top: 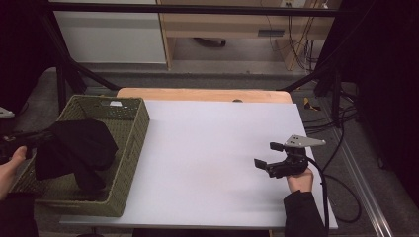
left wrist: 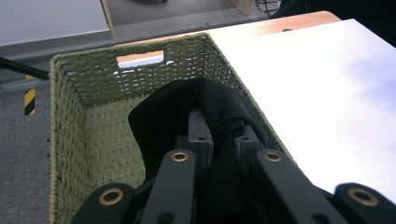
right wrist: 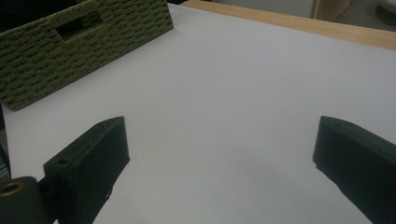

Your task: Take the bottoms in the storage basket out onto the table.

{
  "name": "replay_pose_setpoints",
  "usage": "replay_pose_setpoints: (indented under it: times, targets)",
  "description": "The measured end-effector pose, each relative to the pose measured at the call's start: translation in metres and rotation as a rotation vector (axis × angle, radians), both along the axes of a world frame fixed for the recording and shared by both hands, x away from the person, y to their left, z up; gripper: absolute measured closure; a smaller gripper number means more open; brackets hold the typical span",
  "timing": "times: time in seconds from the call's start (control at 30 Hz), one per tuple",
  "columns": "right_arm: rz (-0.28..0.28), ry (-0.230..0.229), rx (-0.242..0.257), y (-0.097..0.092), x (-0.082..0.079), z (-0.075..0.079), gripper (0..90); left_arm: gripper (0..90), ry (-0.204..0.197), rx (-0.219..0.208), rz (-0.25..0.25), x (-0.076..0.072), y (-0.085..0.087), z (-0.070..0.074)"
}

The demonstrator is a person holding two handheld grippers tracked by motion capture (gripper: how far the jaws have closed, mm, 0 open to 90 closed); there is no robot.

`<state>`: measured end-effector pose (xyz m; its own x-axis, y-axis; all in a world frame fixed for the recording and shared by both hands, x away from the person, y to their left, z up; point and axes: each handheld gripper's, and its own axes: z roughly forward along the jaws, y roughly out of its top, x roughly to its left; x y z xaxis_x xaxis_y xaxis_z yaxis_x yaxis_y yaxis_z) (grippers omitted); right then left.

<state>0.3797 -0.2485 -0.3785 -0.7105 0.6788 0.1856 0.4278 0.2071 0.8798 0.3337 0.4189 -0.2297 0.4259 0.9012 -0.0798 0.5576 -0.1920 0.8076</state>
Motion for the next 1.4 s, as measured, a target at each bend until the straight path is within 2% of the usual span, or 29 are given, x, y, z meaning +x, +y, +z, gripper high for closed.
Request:
replay_pose_setpoints:
  times: [0.6,1.4]
  targets:
    - [0.002,0.001,-0.003,0.000,0.000,0.000,4.0,82.1,-0.036,-0.011,-0.043,0.005,-0.005,0.018]
    - [0.005,0.000,-0.007,0.001,0.000,0.000,4.0,82.1,-0.079,-0.016,-0.099,0.006,-0.023,0.043]
